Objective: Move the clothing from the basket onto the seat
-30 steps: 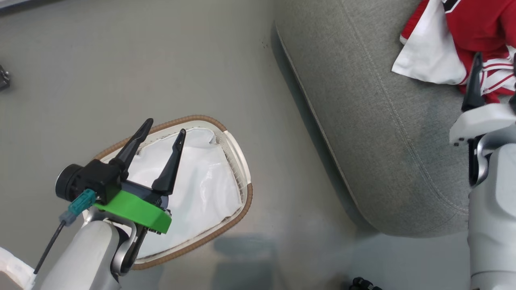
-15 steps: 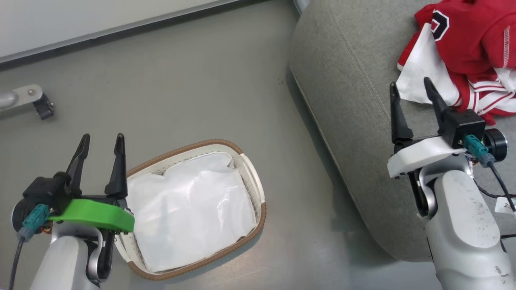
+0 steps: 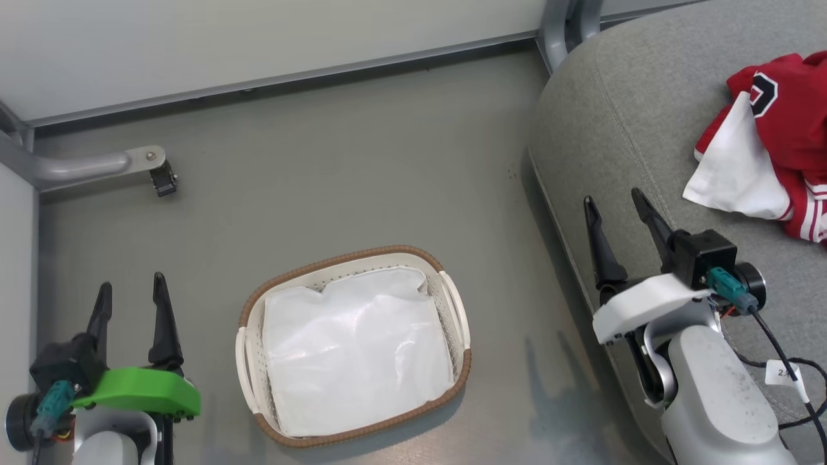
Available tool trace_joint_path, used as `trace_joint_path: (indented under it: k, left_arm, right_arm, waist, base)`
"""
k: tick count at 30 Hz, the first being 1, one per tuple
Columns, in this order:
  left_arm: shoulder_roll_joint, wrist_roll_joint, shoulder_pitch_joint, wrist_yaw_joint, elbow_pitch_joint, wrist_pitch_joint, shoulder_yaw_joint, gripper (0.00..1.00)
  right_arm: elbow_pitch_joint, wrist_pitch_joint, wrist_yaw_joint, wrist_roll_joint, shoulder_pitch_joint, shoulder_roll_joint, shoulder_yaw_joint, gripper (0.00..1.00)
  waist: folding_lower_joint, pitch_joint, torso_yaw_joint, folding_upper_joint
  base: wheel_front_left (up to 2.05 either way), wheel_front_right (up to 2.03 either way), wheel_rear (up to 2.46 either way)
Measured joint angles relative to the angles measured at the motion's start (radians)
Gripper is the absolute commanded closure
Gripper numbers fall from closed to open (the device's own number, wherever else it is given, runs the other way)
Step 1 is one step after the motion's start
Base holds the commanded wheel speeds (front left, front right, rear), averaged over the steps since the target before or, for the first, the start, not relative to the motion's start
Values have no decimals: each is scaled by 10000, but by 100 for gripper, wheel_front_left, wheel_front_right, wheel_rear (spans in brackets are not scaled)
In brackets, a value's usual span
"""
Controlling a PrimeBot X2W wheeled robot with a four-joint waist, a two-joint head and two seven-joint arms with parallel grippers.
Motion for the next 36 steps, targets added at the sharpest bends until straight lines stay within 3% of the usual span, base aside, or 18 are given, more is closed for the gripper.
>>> trace_joint_path:
  k: [8,16,17,22,36]
  left_arm:
    - [-307,230,751,0,109,0,88,0]
    - [-428,-700,1222,0,211,0,-518,0]
    - [-433,-694,1230,0,257,0,-541,100]
    - [-575,-779,1258,2,608,86,-581,100]
    - [-610,-3135,1257,2,316,763,-443,100]
  right_arm:
    - [65,0,0,194,896,-4,63,0]
    - [-61,0,0,357,1441,-8,128,0]
    - [-56,2,2,359,1452,12,140,100]
    - [284,79,0,495,1741,88,150,100]
    - [-4,744,0,3057,1922,86,-205,100]
  waist:
    - [0,-604,314,-1]
    - [0,-1035,506,0]
    - [0,-1041,519,0]
    - [0,-1058,529,0]
    - [0,-1181,584,0]
  base:
    - [0,0,0]
    - [0,0,0]
    - [0,0,0]
    - [0,0,0]
    - [0,0,0]
